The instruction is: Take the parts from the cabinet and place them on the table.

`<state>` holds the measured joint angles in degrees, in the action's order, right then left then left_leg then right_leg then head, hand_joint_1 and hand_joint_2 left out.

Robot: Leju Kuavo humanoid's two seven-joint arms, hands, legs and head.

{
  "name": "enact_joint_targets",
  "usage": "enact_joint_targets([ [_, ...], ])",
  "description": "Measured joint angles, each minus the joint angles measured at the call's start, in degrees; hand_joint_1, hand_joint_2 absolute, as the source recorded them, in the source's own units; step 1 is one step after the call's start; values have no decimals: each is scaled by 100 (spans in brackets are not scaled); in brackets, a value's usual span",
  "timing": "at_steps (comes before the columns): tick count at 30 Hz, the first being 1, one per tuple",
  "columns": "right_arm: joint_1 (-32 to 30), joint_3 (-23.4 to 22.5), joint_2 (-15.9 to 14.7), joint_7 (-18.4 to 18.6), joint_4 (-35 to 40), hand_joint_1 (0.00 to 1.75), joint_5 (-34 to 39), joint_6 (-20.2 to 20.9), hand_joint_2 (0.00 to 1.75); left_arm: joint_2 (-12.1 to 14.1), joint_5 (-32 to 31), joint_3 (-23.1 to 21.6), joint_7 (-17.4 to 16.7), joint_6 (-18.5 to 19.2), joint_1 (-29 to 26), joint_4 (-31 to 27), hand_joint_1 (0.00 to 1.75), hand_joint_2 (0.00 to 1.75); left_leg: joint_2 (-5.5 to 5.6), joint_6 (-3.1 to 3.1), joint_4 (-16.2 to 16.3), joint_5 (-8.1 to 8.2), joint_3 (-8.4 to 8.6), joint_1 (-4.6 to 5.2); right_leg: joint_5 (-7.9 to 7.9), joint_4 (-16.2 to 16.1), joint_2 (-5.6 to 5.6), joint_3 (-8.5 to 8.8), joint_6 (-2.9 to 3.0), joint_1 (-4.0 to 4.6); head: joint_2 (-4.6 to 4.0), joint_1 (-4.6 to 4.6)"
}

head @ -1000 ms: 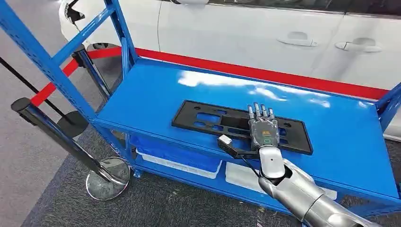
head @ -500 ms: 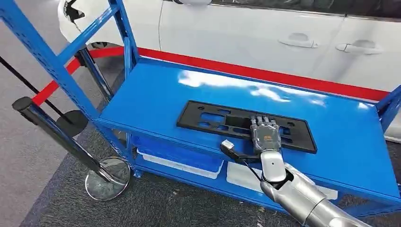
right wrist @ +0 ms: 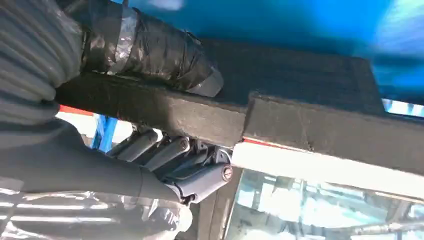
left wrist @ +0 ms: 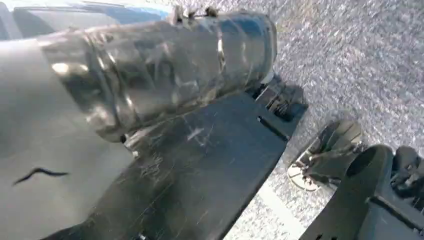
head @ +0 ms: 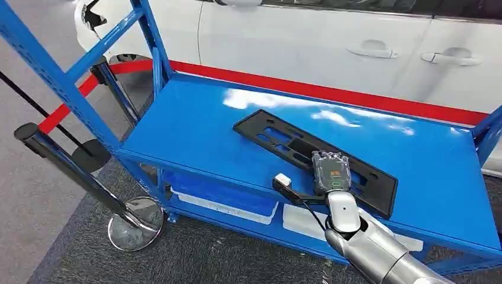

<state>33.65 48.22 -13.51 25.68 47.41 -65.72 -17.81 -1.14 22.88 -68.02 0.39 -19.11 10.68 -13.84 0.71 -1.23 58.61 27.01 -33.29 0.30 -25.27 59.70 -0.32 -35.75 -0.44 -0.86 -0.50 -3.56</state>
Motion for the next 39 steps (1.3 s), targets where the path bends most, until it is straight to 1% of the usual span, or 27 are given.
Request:
enact_joint_targets([
  [1,-4,-2,11,-9,89,175,-37,-11,175,-2,-74,0,-4,-119,5,0,0,175,-15,36,74,84,-29,-13,8,-17,5,21,33,-20,0,7],
  [2,-10,-2,15,-7,175,175,-79,-26,175,-7,-140,0,0,-258,13,-2,0,175,-29,66,283,226,-114,-10,5,-19,2,24,60,-25,0,-22],
  [5,-49,-2,35,-28,578,175,-260,-225,175,-20,-319,0,239,-893,30,-2,0,175,-34,123,1638,790,-779,-35,-3,-19,0,24,105,-6,0,-35],
  [6,-59,-2,35,-39,694,175,-284,-255,175,-22,-334,0,297,-972,29,-2,0,175,-34,123,1856,811,-914,-35,-4,-18,1,27,106,1,0,-35],
  [7,-73,-2,35,-46,848,175,-304,-293,175,-22,-341,0,324,-1010,23,-2,0,175,-34,107,1816,695,-927,-35,-8,-18,1,35,112,10,0,-33],
  [8,-92,-4,35,-55,1024,175,-319,-358,175,-22,-335,0,326,-1020,16,-2,0,175,-34,79,1512,468,-805,-32,-16,-18,0,48,119,20,0,-37],
  [10,-123,-46,33,-61,1450,175,-341,-513,175,-20,-297,0,378,-1025,2,-2,0,175,-33,-11,530,-74,-353,-14,-32,-18,-8,87,118,34,0,-33],
  [11,-137,-94,33,-72,1664,175,-363,-597,175,-17,-266,2,422,-1025,1,-2,0,175,-34,-60,144,-159,-207,12,-36,-25,-10,88,119,27,0,-28],
  [12,-141,-155,33,-74,1903,175,-398,-708,175,-17,-251,13,459,-1029,1,-2,0,175,-35,-61,33,-128,-114,35,-39,-15,-17,67,95,63,0,-31],
  [15,-185,-269,33,-74,2385,175,-433,-747,175,-13,-240,26,496,-1029,-18,-2,0,175,-26,-79,-27,-115,-94,63,-4,-70,-13,77,11,32,0,-39],
  [16,-204,-295,28,-74,2514,175,-439,-750,175,-13,-238,26,503,-1031,-22,-2,0,175,-29,-114,-151,-172,-32,-5,-30,-71,-11,85,-35,66,0,-20],
  [17,-237,-337,6,-85,2610,175,-455,-776,175,-17,-238,26,518,-1031,-32,-2,0,175,-38,-115,-207,-200,15,-3,-103,25,-5,47,-53,46,0,-26],
  [18,-241,-370,7,-109,2686,175,-481,-822,175,-20,-238,26,529,-1023,-30,-2,0,175,-41,-137,-223,-206,24,-10,-240,206,5,-26,-60,48,0,-24],
  [20,-297,-464,4,-225,2925,175,-676,-1218,175,-24,-240,28,581,-1003,-35,-2,0,175,-54,-164,-210,-208,13,-9,-722,1220,3,-489,-91,29,0,-2],
  [22,-386,-531,-11,-299,3220,175,-982,-1496,175,-22,-251,31,623,-1036,-59,-2,0,175,-56,-166,-195,-203,3,-13,-850,1702,5,-733,-107,21,0,2],
  [24,-402,-584,-13,-376,3548,175,-1288,-1650,175,-22,-253,31,662,-1106,-72,-2,0,175,-54,-154,-157,-174,3,-23,-552,1345,10,-559,-130,-8,0,0],
  [25,-401,-617,-13,-402,3810,175,-1450,-1709,175,-22,-228,39,700,-1114,-73,-2,0,175,-48,-126,-104,-139,5,-38,-240,743,12,-240,-148,-33,0,2],
  [26,-400,-645,-13,-411,4016,175,-1495,-1768,175,-22,-185,53,743,-1114,-76,-2,0,175,-40,-93,-48,-98,5,-54,-22,227,16,38,-165,-53,0,0],
  [27,-407,-662,-13,-455,4252,175,-1414,-1836,175,-15,-111,94,802,-1108,-94,0,0,175,-35,-44,-15,-64,-17,-57,-203,86,4,101,-159,-35,0,2],
  [28,-409,-662,-9,-491,4482,175,-1194,-1878,175,-7,-35,140,876,-1075,-90,0,0,175,-29,-9,75,-32,-55,-10,-142,29,-14,130,-111,-18,0,24],
  [32,-498,-656,7,-816,5119,175,212,-1971,175,0,177,269,994,-823,-189,0,0,175,-26,53,39,-72,-52,-17,-106,63,-19,106,31,-13,0,9],
  [33,-531,-654,15,-945,5248,175,620,-1971,175,7,193,280,1012,-767,-207,2,0,175,-36,88,105,35,-93,-28,-82,53,-10,90,79,-33,0,9],
  [34,-562,-647,17,-1043,5371,175,897,-1965,175,7,210,282,1047,-725,-213,2,0,175,-44,120,334,256,-183,-27,-67,48,-4,71,102,-34,0,-24],
  [36,-617,-640,17,-1267,5595,175,1224,-1956,175,9,234,310,1062,-673,-231,2,0,175,-46,150,1095,706,-465,-41,-54,50,17,39,121,-19,0,-46],
  [37,-690,-638,17,-1384,5744,175,1378,-1958,175,9,243,352,1056,-658,-260,2,0,175,-45,143,1644,944,-661,-39,-48,52,38,24,131,5,-2,-48],
  [38,-755,-634,17,-1455,5855,175,1484,-1967,175,9,245,376,1038,-649,-284,2,0,175,-44,120,1857,997,-718,-33,-39,52,45,13,144,27,0,-46],
  [39,-821,-629,17,-1521,5958,175,1584,-1974,175,17,247,391,1025,-642,-304,4,0,175,-43,87,1796,922,-647,-25,-31,53,45,7,155,44,-2,-46],
])
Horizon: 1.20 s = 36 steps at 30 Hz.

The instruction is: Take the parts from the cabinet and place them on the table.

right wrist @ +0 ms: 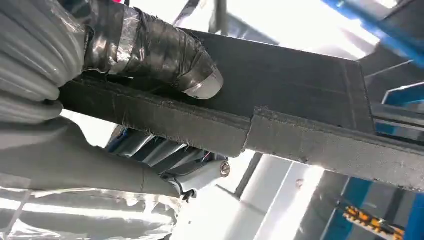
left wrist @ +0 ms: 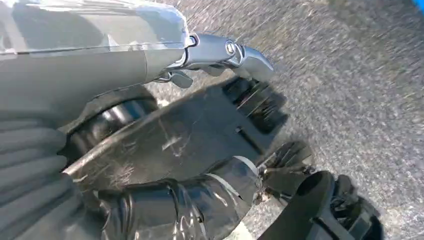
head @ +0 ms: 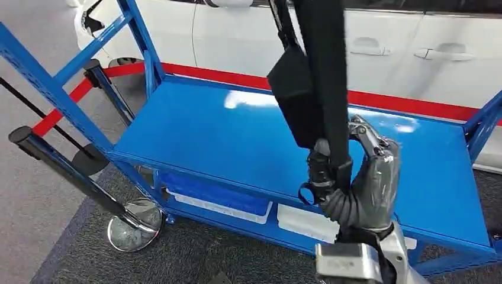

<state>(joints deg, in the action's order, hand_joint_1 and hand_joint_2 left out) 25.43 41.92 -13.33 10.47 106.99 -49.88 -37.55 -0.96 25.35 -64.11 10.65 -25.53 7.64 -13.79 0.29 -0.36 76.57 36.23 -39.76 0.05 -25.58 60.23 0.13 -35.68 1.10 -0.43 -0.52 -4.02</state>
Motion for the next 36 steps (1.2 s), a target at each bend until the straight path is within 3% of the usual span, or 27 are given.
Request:
enact_joint_targets([
  [1,-63,7,0,-48,98,175,66,-4,175,9,0,2,-9,6,-20,0,0,175,0,-48,-303,-173,193,24,6,2,-1,-1,7,14,2,2],
  [3,-138,22,0,-123,294,175,103,-9,175,26,-2,11,-20,17,-35,0,0,175,4,-180,-1399,-664,833,114,22,0,-10,14,8,25,2,-2],
  [4,-170,31,0,-151,396,175,107,-11,175,59,-2,28,-24,24,-32,4,0,175,5,-268,-1772,-662,1005,170,40,-15,-7,9,0,0,2,8],
  [5,-194,37,0,-177,464,175,110,-15,175,79,-2,52,-28,30,-32,7,0,175,7,-275,-1848,-689,1034,177,69,-13,-10,-9,-37,19,2,20],
  [8,-290,59,-2,-186,615,175,129,-20,175,98,-4,83,-52,39,-43,11,0,175,11,-309,-1891,-749,997,213,171,-64,-2,-41,-125,-19,2,-24],
  [9,-305,66,-2,-190,667,175,129,-20,175,107,-4,85,-66,39,-57,13,0,175,-10,-320,-2070,-865,992,150,181,-70,-12,-51,-155,19,2,-20],
  [10,-331,70,-2,-199,691,175,127,-20,175,105,-9,85,-76,41,-57,13,0,175,-61,-291,-2095,-921,1052,129,91,-4,-13,-75,-158,-5,2,-18],
  [11,-339,76,-2,-214,746,175,123,-13,175,105,-22,87,-85,46,-50,13,0,175,-52,-337,-2147,-1001,997,131,-282,296,-23,-197,-186,6,2,2],
  [12,-362,81,-2,-223,777,175,118,-6,175,105,-24,92,-94,52,-48,13,0,175,-54,-329,-2139,-1030,934,130,-582,687,-24,-321,-207,-4,2,2],
  [14,-455,92,-6,-256,815,175,114,33,175,105,-35,96,-116,74,-58,13,0,175,-67,-317,-2088,-1085,799,129,-976,1421,-22,-505,-246,-19,2,4],
  [15,-483,98,-11,-271,824,175,107,48,175,107,-37,96,-140,76,-63,13,0,175,-76,-309,-2051,-1115,721,124,-941,1567,-20,-500,-263,-30,2,4],
  [16,-504,103,-11,-282,833,175,107,57,175,112,-39,96,-155,85,-64,13,0,175,-81,-296,-2002,-1140,634,115,-778,1485,-18,-384,-284,-47,2,2],
  [18,-564,109,-11,-295,879,175,123,83,175,112,-39,96,-182,96,-63,13,0,175,-82,-253,-1855,-1167,452,78,-367,684,-11,193,-341,-98,2,0],
  [19,-586,111,-11,-300,899,175,138,88,175,116,-39,96,-190,101,-63,13,0,175,-79,-234,-1758,-1165,373,62,-428,199,-10,466,-379,-125,2,4],
  [20,-603,120,-11,-304,916,175,155,92,175,149,-33,98,-190,101,-60,15,0,175,-65,-186,-1688,-1171,284,91,-556,22,-29,568,-334,-52,2,24],
  [21,-646,122,-13,-308,932,175,160,92,175,151,-33,98,-197,105,-80,15,0,175,-55,-157,-1668,-1199,293,100,-487,91,-52,519,-230,-62,2,2],
  [24,-712,133,-13,-381,947,175,239,81,175,171,-24,98,-217,131,-96,22,0,175,-24,-92,-1646,-1309,233,96,-429,92,-47,428,-113,-50,2,2],
  [25,-725,136,-13,-415,951,175,280,70,175,179,-24,103,-227,149,-91,24,0,175,-24,-57,-1583,-1199,199,67,-375,78,-24,360,-37,-67,2,22],
  [26,-740,142,-11,-433,964,175,304,63,175,179,-26,103,-240,164,-91,24,0,175,-26,-26,-1484,-1010,105,68,-334,83,-28,320,-7,-68,2,-2],
  [27,-767,142,-9,-475,980,175,368,37,175,179,-28,103,-251,184,-96,24,0,175,-26,14,-1085,-579,-16,46,-260,76,-22,223,28,-56,2,-33],
  [28,-795,142,-7,-518,986,175,429,9,175,179,-35,103,-282,199,-97,24,0,175,-26,31,-642,-262,-126,35,-198,76,-22,143,33,-43,2,-42],
  [30,-868,142,0,-581,1002,175,590,-30,175,179,-37,103,-313,232,-92,22,0,175,-21,3,84,45,-238,39,-79,77,-12,-18,59,3,2,-44],
  [31,-912,142,0,-612,1002,175,672,-55,175,179,-35,103,-332,245,-91,22,0,175,-17,-34,150,-49,-155,52,-26,79,-8,-87,66,22,2,-37],
  [32,-955,142,2,-640,1006,175,767,-87,175,182,-24,103,-356,271,-91,22,0,175,-14,-81,-4,-258,40,76,28,81,-7,-155,73,36,2,-39],
  [34,-1019,142,15,-745,1008,175,966,-153,175,188,-9,103,-396,286,-86,22,0,175,-13,-192,-825,-616,694,171,122,81,-10,-241,70,40,2,-37],
  [35,-1053,142,33,-822,1017,175,1081,-179,175,208,2,103,-396,289,-72,22,0,175,-10,-282,-1410,-590,1130,258,167,74,-7,-255,70,20,2,-44],
  [36,-1087,142,53,-890,1026,175,1170,-199,175,234,13,103,-398,289,-55,22,0,175,-26,-347,-1868,-431,1363,266,207,71,-4,-262,42,32,2,-37],
])
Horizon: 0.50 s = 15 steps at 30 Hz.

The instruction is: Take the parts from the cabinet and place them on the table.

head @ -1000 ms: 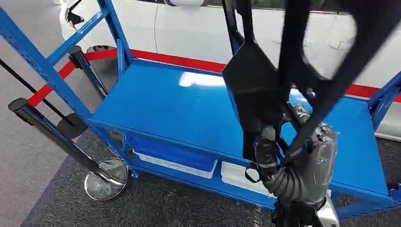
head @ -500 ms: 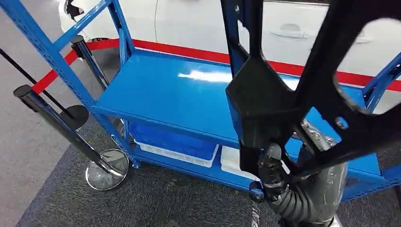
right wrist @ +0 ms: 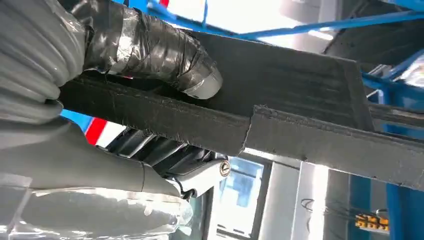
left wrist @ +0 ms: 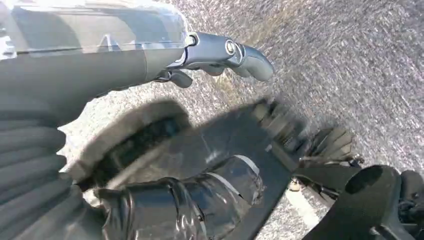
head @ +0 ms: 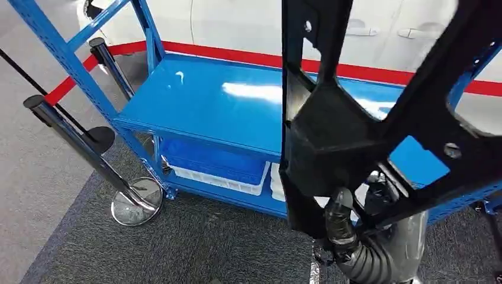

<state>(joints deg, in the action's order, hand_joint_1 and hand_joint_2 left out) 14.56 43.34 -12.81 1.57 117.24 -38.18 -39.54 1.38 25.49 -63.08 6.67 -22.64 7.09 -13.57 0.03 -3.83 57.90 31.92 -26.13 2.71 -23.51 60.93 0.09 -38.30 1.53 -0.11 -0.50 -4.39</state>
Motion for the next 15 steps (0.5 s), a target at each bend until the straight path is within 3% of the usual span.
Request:
enact_joint_targets([
  [1,-25,0,22,-52,0,175,72,-9,175,9,15,9,2,0,13,0,0,175,0,23,-163,46,75,1,60,-37,20,-3,-28,-29,0,0],
  [2,-37,0,26,-87,0,175,129,-13,175,9,24,24,2,2,13,0,0,175,6,8,-158,11,51,18,112,-72,27,-4,-47,-48,0,-7],
  [4,-119,0,65,-240,4,175,423,-22,175,9,41,50,2,11,12,0,0,175,-1,-77,-354,-215,15,32,304,-252,23,32,-119,-32,0,0],
  [5,-189,-2,70,-360,4,175,602,-24,175,-7,72,50,0,39,7,-4,0,175,-63,-41,-503,-379,86,-46,185,-198,3,-22,-108,-17,0,5],
  [6,-226,-2,87,-491,15,175,786,-26,175,-2,87,52,-13,55,2,-4,0,175,-43,-79,-575,-469,16,-47,-144,-27,-12,-104,-133,0,0,19],
  [7,-247,-4,101,-595,15,175,949,-28,175,0,90,52,-13,68,3,-4,0,175,-63,-76,-558,-552,-83,-64,-538,344,-18,-204,-165,-15,0,37],
  [8,-281,-7,109,-655,15,175,1059,-33,175,-11,90,52,-13,72,6,-9,0,175,-65,-55,-536,-590,-160,-67,-769,657,-19,-266,-188,-33,0,35],
  [9,-347,-13,125,-745,15,175,1204,-35,175,-26,90,52,-15,103,6,-13,0,175,-71,-45,-479,-648,-293,-71,-972,1142,-18,-337,-234,-67,0,33],
  [10,-395,-20,140,-826,15,175,1298,-35,175,-33,90,52,-24,116,6,-20,0,175,-76,-23,-406,-687,-419,-85,-915,1372,-17,-338,-271,-93,0,37],
  [11,-427,-26,157,-879,13,175,1370,-35,175,-35,87,52,-42,138,6,-20,0,175,-84,19,-316,-714,-562,-108,-708,1392,-14,-240,-318,-127,0,35],
  [13,-472,-39,188,-955,13,175,1460,-35,175,-35,83,52,-68,175,4,-22,0,175,-91,75,-91,-746,-841,-173,-356,863,-5,230,-428,-216,0,33],
  [14,-488,-46,201,-988,13,175,1495,-37,175,-35,72,52,-83,188,8,-22,0,175,-92,110,51,-746,-982,-209,-444,424,-1,522,-498,-264,0,33],
  [15,-496,-50,223,-1033,2,175,1545,-39,175,-7,68,52,-98,188,18,-22,0,175,-83,168,154,-744,-1106,-163,-742,176,-12,676,-584,-204,0,52],
])
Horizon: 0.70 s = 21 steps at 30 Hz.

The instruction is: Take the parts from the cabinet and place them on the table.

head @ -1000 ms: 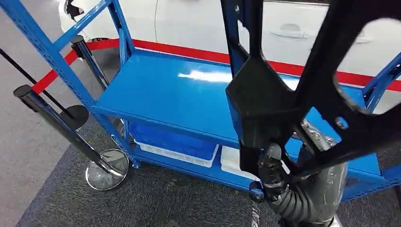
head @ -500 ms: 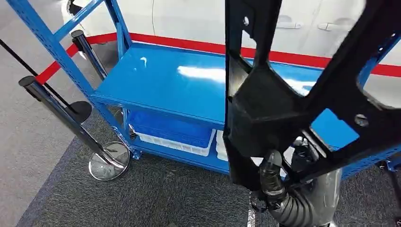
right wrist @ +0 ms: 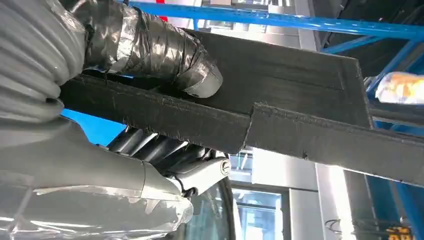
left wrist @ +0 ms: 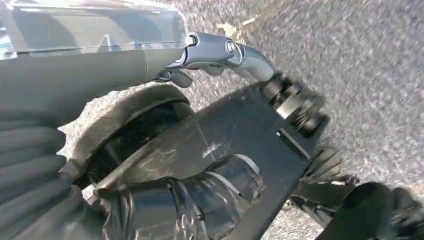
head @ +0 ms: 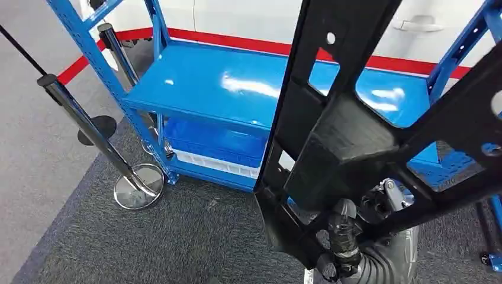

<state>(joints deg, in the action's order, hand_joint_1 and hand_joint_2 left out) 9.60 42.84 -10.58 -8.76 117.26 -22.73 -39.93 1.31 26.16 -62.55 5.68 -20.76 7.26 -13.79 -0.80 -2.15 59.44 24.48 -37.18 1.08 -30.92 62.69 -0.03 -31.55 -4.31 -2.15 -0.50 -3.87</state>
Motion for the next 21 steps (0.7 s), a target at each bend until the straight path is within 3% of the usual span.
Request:
enact_joint_targets([
  [1,-39,-2,22,-75,-7,175,48,-4,175,-6,-11,0,-13,4,-13,-9,0,175,22,17,120,-5,-65,-21,42,4,-43,-50,201,26,0,2],
  [2,-66,-13,44,-133,-9,175,101,-4,175,-2,-29,0,-18,4,-20,-13,0,175,35,36,179,-19,-85,-9,1,-44,-52,-63,242,3,0,15],
  [4,-71,-17,74,-193,-15,175,149,-4,175,-2,-37,0,-35,7,-29,-18,0,175,49,70,168,-115,-136,-24,64,17,-46,-119,349,46,0,16],
  [5,-75,-17,79,-219,-20,175,164,-4,175,-2,-37,0,-37,7,-33,-17,0,175,48,85,188,-107,-177,-45,115,-11,-18,-233,423,21,0,18],
  [6,-79,-17,101,-234,-20,175,193,-4,175,-4,-39,0,-44,11,-34,-20,0,175,52,129,343,188,-285,-59,192,-8,-21,-259,500,31,0,-15],
  [7,-81,-20,129,-234,-20,175,217,-4,175,-6,-42,0,-50,15,-33,-31,0,175,53,157,652,545,-362,-70,259,-15,-15,-325,533,36,0,-41],
  [9,-84,-20,153,-249,-20,175,234,-4,175,-11,-44,0,-55,18,-22,-35,0,175,55,176,1461,1106,-524,-81,376,-17,-12,-482,545,75,0,-48],
  [10,-92,-20,155,-260,-20,175,256,-4,175,-13,-44,0,-59,18,-20,-46,0,175,58,156,1738,1184,-531,-80,430,-14,-9,-556,553,95,0,-52],
  [11,-105,-20,155,-280,-20,175,306,-4,175,-13,-42,0,-68,20,-21,-53,0,175,61,130,1805,1109,-441,-76,479,-14,-6,-620,556,111,0,-48],
  [12,-120,-20,158,-317,-20,175,368,-4,175,-11,-42,0,-72,20,-21,-61,0,175,68,96,1626,914,-220,-63,533,-13,-6,-685,557,123,0,-45],
  [14,-127,-20,169,-394,-18,175,521,-4,175,-11,-39,0,-85,26,-24,-66,0,175,81,23,762,571,445,-14,612,-17,-16,-753,550,124,0,-48],
  [15,-132,-20,171,-442,-11,175,597,-4,175,-6,-39,0,-87,26,-9,-68,0,175,106,-24,225,649,764,19,650,-41,-14,-762,543,107,0,-48],
  [16,-132,-22,171,-455,-4,175,639,-4,175,5,-39,0,-90,24,-1,-68,0,175,119,-53,-77,742,957,37,703,-73,-3,-766,507,111,0,-39],
  [18,-145,-22,177,-468,-4,175,676,-4,175,11,-39,0,-94,20,-4,-70,0,175,130,-50,-206,690,933,74,836,-179,7,-759,441,59,0,-56],
  [20,-151,-22,190,-525,-4,175,717,-4,175,11,-46,0,-124,61,0,-81,0,175,118,-111,-382,503,916,100,982,-351,-4,-736,361,66,0,-63],
  [21,-148,-22,188,-536,-13,175,724,-4,175,9,-57,0,-149,99,-7,-83,0,175,112,-105,-496,408,972,26,944,-315,5,-744,359,106,0,-39],
])
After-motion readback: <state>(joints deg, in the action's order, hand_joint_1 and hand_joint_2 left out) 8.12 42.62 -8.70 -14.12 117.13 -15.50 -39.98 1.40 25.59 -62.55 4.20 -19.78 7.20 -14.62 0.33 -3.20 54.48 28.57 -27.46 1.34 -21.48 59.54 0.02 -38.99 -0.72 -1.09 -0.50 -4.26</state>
